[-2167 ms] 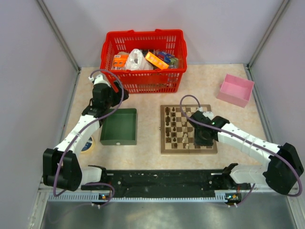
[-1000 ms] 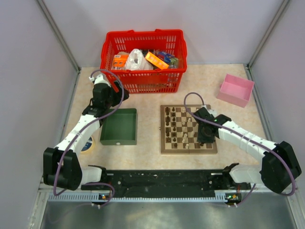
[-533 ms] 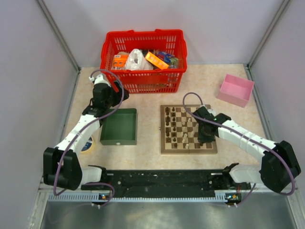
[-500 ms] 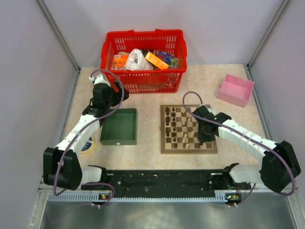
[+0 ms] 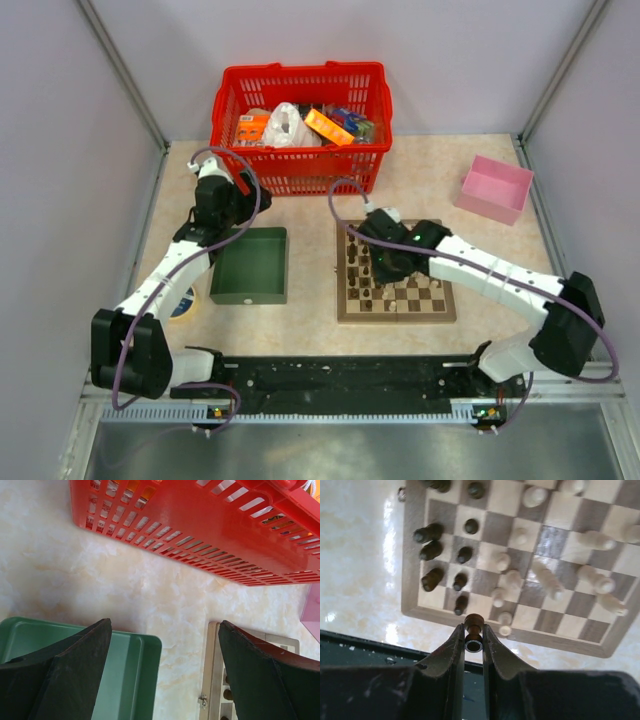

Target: Set up the chess pieces on the board

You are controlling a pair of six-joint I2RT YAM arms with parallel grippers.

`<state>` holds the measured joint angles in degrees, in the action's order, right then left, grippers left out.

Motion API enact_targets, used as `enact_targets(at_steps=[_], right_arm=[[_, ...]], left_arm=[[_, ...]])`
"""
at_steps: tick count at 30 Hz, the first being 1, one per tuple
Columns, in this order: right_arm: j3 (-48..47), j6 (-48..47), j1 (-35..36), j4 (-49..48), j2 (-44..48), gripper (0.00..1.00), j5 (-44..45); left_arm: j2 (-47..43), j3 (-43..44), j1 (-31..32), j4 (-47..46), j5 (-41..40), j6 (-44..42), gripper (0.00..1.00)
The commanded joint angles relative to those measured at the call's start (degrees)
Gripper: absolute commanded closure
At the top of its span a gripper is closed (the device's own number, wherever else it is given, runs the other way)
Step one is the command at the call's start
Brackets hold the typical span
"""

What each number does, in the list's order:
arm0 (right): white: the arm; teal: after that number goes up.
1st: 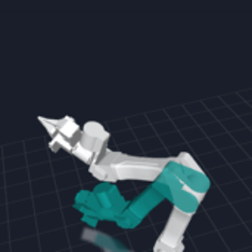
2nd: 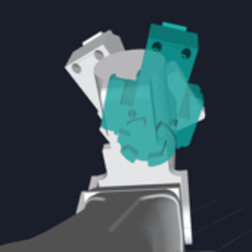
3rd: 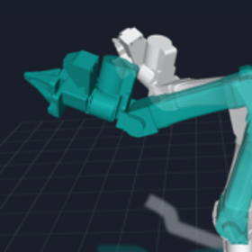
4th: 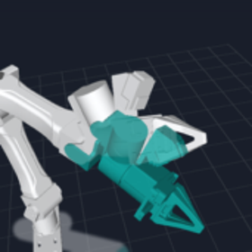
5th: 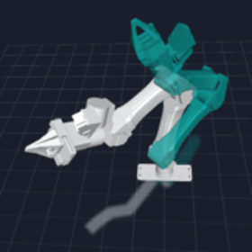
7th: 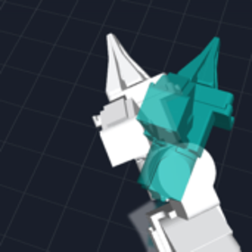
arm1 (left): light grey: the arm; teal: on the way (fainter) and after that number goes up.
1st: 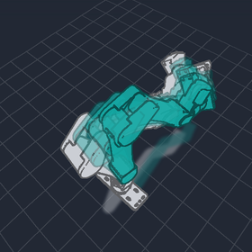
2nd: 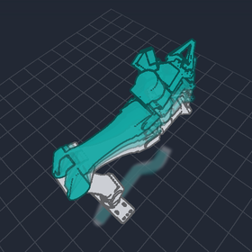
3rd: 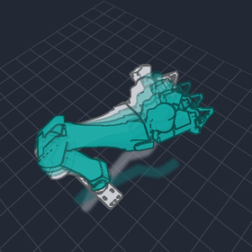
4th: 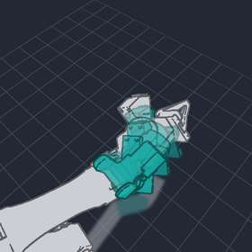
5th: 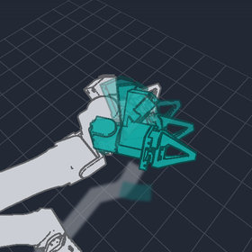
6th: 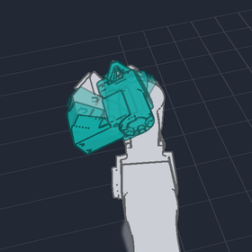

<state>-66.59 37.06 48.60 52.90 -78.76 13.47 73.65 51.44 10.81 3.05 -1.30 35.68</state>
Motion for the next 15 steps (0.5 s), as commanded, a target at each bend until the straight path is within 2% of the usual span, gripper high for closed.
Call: enact_targets(at_steps=[1,15], right_arm=[[-3.8,-1.3,5.7,-3.0,-5.8,0.98,-2.1],[-4.8,-5.7,9.9,-8.2,-14.8,0.98,-4.4]], left_arm=[[-2.1,-0.6,-0.3,-2.4,-0.1,-0.2,0.07],[-4.0,-1.8,-0.3,-1.9,-1.2,-0.4,0.07]])
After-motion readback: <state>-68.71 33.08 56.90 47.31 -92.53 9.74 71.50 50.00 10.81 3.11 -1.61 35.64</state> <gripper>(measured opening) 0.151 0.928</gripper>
